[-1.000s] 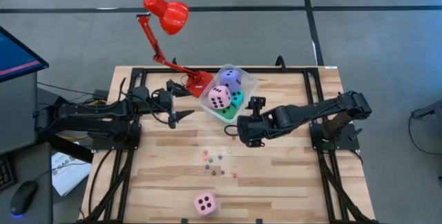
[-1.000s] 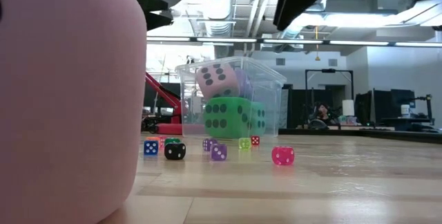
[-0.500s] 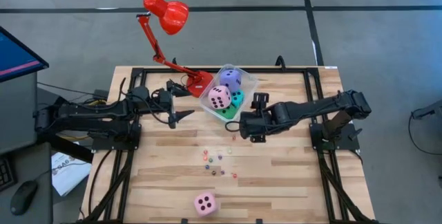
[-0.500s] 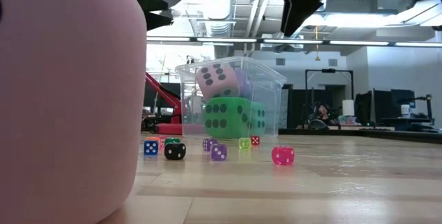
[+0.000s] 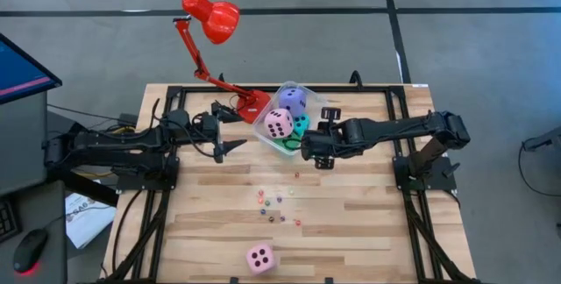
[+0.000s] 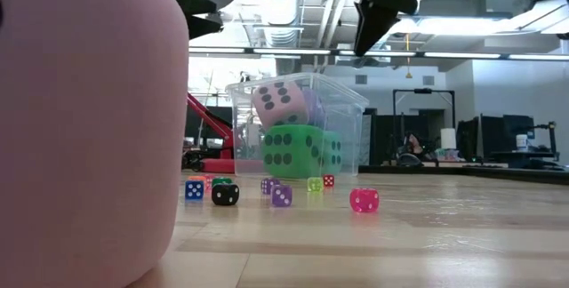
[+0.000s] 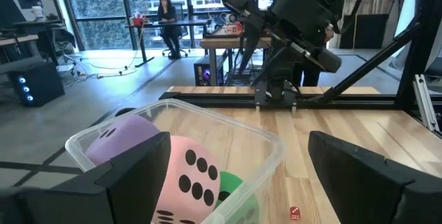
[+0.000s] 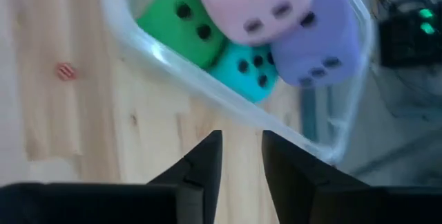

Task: Pick & Place Dice
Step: Put the pink dice into the transparent bin

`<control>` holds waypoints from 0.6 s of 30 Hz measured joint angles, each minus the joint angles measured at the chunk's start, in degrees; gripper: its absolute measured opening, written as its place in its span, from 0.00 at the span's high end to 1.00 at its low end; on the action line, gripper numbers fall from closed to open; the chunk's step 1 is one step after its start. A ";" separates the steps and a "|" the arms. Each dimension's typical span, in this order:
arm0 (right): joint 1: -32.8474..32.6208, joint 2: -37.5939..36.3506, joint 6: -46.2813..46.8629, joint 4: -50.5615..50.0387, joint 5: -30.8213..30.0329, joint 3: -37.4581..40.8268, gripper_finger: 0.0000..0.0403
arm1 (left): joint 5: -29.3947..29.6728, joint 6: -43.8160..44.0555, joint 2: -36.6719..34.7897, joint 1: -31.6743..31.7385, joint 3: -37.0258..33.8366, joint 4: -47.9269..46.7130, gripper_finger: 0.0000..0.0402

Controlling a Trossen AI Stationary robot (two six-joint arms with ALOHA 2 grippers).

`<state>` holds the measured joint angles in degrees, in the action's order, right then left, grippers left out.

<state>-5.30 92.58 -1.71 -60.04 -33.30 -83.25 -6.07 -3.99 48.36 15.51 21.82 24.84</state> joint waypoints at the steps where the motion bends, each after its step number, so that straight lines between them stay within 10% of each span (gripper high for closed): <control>1: 0.25 -1.02 -0.96 1.90 1.35 1.65 0.76 | 0.00 0.00 0.00 -0.02 0.00 0.00 0.17; 18: 2.60 -31.63 -1.93 30.45 6.50 27.36 0.76 | 0.00 -0.01 0.01 0.00 0.02 0.02 0.17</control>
<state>-2.70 60.95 -3.64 -29.59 -26.81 -55.89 -6.07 -4.00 48.37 15.51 21.85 24.86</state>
